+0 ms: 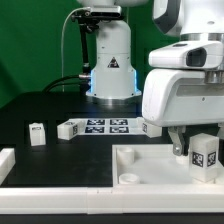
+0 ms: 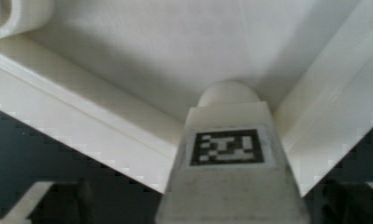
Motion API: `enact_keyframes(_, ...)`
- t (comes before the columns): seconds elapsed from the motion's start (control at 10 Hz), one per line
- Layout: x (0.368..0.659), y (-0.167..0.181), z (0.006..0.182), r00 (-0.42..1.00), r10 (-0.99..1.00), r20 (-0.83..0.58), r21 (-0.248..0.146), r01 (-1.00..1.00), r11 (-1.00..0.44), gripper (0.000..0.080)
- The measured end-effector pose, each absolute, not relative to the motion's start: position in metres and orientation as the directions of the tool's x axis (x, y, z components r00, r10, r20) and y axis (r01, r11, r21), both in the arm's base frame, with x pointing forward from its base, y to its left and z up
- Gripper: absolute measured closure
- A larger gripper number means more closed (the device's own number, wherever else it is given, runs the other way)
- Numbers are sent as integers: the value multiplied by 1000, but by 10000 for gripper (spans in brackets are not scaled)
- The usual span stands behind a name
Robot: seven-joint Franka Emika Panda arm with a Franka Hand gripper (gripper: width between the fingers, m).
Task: Assemble one leg
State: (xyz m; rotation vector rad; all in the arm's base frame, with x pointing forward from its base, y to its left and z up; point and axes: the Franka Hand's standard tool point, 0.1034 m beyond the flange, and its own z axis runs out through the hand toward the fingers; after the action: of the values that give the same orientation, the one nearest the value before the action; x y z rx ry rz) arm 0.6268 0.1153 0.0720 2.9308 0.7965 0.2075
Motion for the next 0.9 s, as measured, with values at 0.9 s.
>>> enact_keyframes(0.9,624,120,69,987,-22,162,45,-30,-999,506)
